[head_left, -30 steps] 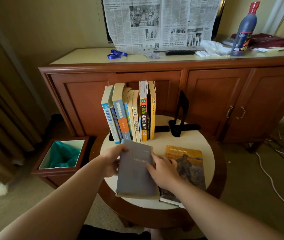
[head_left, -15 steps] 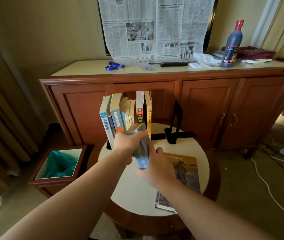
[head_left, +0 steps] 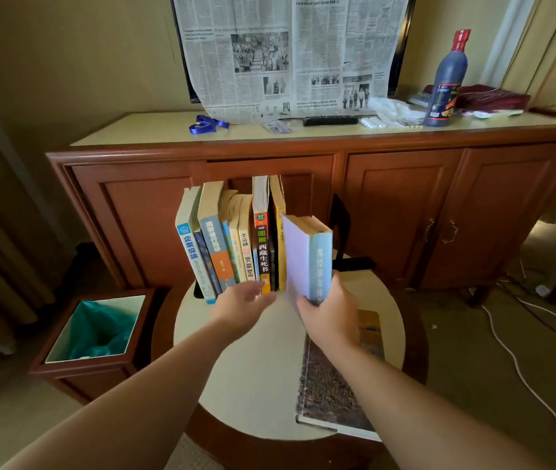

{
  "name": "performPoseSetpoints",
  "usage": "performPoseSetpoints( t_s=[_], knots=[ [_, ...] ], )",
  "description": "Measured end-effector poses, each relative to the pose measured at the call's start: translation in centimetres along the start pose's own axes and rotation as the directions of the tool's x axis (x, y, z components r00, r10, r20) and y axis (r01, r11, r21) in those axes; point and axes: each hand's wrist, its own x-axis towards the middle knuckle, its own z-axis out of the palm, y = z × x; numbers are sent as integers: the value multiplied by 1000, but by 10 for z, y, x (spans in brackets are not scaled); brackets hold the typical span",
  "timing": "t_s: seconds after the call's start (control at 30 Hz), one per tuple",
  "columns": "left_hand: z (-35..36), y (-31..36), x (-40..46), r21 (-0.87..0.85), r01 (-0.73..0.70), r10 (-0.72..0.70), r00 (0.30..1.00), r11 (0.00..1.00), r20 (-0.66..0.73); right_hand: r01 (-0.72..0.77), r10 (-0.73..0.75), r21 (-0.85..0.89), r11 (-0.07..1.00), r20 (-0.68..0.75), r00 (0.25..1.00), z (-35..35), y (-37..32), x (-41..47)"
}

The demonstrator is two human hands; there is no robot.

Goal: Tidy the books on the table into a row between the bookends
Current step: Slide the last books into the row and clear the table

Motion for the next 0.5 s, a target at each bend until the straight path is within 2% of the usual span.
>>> performPoseSetpoints(
  t_s=[0.13, 0.27, 0.33, 0.5],
  knots=[
    [12, -40, 11, 316, -46, 24, 997, 948, 74, -1, 2, 8, 1000, -64, 998, 6, 8, 22],
    [22, -72, 14, 610, -126, 58, 990, 782, 130, -2, 5, 31, 1000, -93, 996, 16, 9, 50],
    [25, -81, 12, 648, -145, 81, 988, 747, 128, -5, 9, 47, 999, -82, 997, 25, 8, 65],
    [25, -83, 13, 664, -150, 88, 988, 733, 126, -11, 14, 88, 996, -33, 999, 58, 5, 94]
  ],
)
